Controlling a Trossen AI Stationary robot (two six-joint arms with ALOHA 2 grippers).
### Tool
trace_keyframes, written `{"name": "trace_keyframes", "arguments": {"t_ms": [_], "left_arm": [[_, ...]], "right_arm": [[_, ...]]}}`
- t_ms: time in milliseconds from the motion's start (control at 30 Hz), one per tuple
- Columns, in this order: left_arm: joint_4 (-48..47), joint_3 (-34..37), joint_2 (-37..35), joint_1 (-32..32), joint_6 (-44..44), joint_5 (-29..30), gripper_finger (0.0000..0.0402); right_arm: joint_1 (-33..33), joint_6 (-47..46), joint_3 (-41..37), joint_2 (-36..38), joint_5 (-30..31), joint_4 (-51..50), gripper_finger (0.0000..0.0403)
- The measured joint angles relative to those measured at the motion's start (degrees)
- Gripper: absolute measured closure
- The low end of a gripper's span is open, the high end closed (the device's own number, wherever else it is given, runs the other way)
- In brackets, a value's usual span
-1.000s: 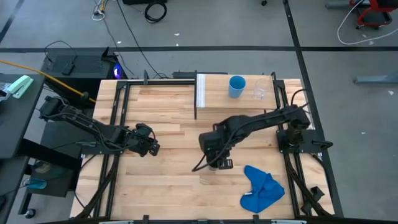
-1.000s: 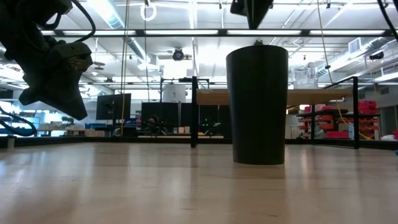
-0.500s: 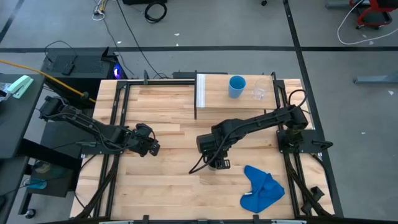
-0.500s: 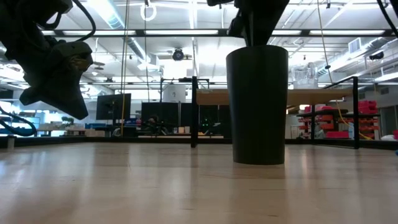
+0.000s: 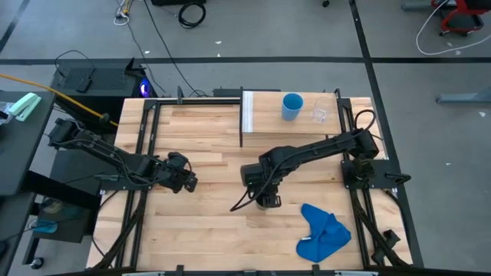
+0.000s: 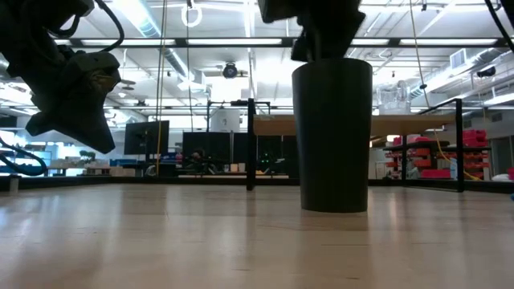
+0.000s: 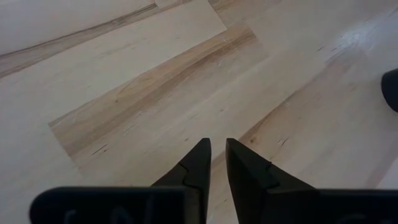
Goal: Stack small to large cups/mugs on shelf
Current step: Put the black cup on the shelf
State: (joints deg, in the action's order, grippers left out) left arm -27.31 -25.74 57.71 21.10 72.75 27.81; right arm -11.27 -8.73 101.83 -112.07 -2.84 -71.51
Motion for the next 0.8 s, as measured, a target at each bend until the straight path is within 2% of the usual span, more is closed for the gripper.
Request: {"name": "trace_keyframes", "arguments": {"t_ms": [300,533,667,800], "left_arm": [[0.2,0.0,0.0,0.0,0.0,0.0,0.0351],[0.2,0.0,0.0,0.0,0.0,0.0,0.0344],[0.2,0.0,0.0,0.0,0.0,0.0,0.034],[0.2,0.0,0.0,0.0,0.0,0.0,0.0343]], "right_arm": [[0.2,0.0,-4.8,0.0,0.0,2.5,0.0329],[0.3,-0.1,-5.3,0.0,0.0,3.7,0.0332],[0.3,-0.1,-5.1,0.0,0.0,3.9,0.0349],[0.3,-0.1,-5.1,0.0,0.0,3.9,0.0388]]}}
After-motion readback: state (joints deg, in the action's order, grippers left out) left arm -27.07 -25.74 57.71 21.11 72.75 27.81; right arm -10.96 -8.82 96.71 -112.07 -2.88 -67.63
